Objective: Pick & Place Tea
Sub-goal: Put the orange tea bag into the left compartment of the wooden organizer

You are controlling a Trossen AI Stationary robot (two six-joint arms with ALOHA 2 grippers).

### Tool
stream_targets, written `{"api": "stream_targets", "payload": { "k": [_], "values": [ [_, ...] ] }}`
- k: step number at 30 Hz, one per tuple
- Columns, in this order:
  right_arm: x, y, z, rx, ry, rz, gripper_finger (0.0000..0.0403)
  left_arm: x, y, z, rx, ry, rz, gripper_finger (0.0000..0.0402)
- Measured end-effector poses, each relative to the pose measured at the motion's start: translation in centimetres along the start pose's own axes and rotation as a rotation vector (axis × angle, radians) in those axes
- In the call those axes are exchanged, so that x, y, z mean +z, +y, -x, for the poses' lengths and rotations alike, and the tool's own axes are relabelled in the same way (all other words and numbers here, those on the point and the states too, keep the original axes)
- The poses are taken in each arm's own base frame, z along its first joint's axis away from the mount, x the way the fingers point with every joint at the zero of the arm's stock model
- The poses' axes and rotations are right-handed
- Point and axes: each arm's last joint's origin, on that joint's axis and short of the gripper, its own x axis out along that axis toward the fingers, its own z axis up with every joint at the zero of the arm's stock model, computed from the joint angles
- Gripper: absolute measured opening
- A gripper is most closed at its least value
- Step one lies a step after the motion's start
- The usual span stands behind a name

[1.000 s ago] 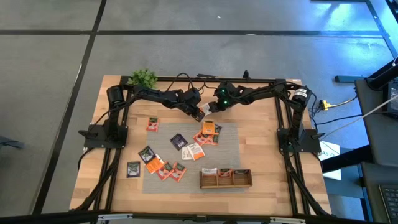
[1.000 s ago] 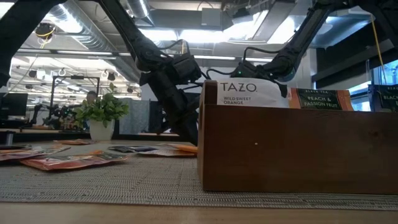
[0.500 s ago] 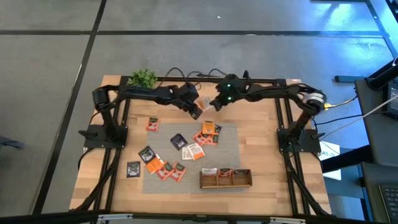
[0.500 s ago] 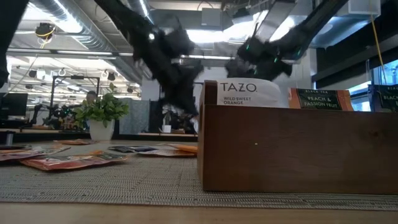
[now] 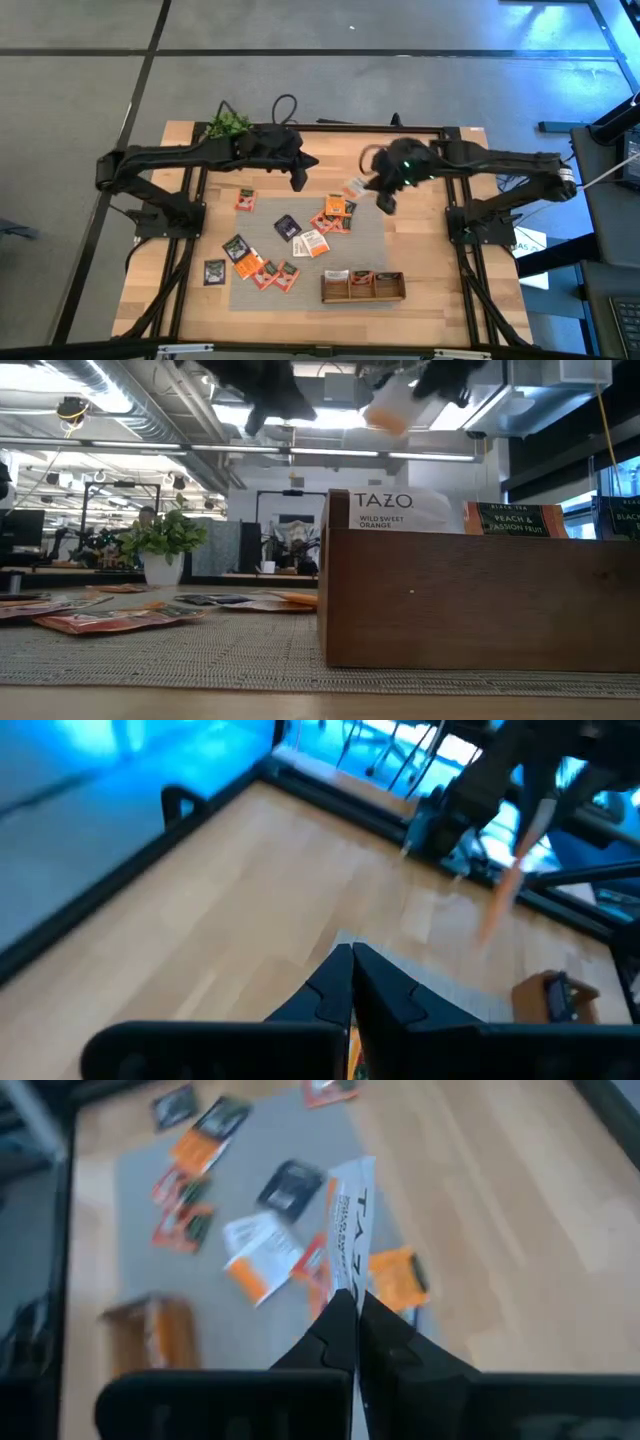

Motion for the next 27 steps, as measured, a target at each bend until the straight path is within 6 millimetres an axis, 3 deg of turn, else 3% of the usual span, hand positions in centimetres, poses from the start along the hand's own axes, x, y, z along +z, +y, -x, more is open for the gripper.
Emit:
{"api": "stream_targets", "payload": {
  "k": [4,8,15,21,27],
  "values": [
    [-0.1,3.7,1.5,0.067,0.015,0.015,0.0003,-0.1,-0.8,0.3,0.000,-0.011,0.002,0.0006],
    [-1.0,6.5,0.7,0.113,0.069,0.043,0.0003,-0.7,-1.2,0.1,0.002,0.028,-0.009,0.0004],
    [-2.7,10.7,-2.6,0.162,0.162,0.097,0.0003,-1.6,-2.1,0.1,-0.005,0.092,0.087,0.0008],
    [-4.0,14.3,-6.2,0.217,0.189,0.128,0.0003,-2.4,-4.1,0.4,-0.056,0.126,0.137,0.0006],
    [-5.8,16.2,-9.6,0.220,0.264,0.171,0.0003,-3.5,-6.3,0.9,-0.088,0.154,0.123,0.0006]
  ]
}}
